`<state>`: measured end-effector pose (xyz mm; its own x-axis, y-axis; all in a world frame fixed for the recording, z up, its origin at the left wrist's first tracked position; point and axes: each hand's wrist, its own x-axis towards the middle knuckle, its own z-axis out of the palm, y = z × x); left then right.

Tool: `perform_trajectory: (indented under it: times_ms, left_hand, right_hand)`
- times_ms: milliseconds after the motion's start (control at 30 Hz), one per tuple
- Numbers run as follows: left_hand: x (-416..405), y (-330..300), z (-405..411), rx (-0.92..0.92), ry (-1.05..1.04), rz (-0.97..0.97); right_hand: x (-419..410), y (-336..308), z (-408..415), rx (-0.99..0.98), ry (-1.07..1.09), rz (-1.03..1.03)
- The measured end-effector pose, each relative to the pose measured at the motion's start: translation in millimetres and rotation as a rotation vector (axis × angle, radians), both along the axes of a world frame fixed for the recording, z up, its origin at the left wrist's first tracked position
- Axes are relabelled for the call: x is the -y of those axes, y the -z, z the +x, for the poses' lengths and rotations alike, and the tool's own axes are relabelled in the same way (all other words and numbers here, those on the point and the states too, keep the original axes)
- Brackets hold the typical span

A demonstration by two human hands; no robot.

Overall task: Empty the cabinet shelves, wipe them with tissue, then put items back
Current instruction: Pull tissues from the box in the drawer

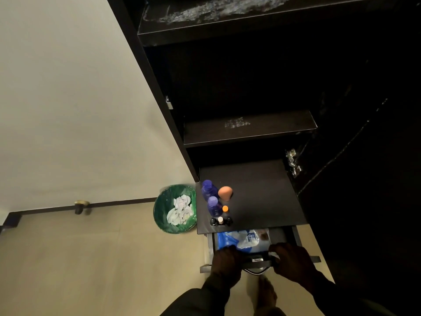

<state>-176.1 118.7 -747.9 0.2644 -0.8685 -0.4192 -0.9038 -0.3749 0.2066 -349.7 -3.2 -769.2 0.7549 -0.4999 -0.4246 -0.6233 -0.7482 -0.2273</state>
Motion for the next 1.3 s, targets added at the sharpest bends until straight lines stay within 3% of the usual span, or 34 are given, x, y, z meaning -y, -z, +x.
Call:
perform_trajectory:
  times_ms: [33,67,133,233,333,933,1067,1300]
  left_hand:
    - [-19,12,-10,0.038,-0.029,-0.011]
    - [-38,20,-11,-0.026,-0.115,0.041]
    - [-25,35,-10,-0.112,-0.115,-0.045]
    - [-27,23,-11,-0.243,-0.282,-0.021]
    - [-20,11,-14,-0.256,-0.301,0.004]
    - [-2,22,-2,-0.167,-0.313,-0.13]
    - [8,34,2,-0.112,-0.275,-0.007]
    - [10,32,1,-0.094,-0.237,0.014]
  right_hand:
    - [1,0,1,0.01,0.02,-0.017]
    - [1,-1,3,0.027,0.042,-0.031]
    - [1,-6,7,0.065,0.081,-0.07]
    - [2,-7,10,0.145,0.113,-0.077]
    - [4,-5,15,0.179,0.106,-0.114]
    - [28,4,35,0.189,0.143,-0.172]
    - [36,15,37,0.221,0.157,-0.161]
    - [31,3,39,0.275,0.157,-0.135]
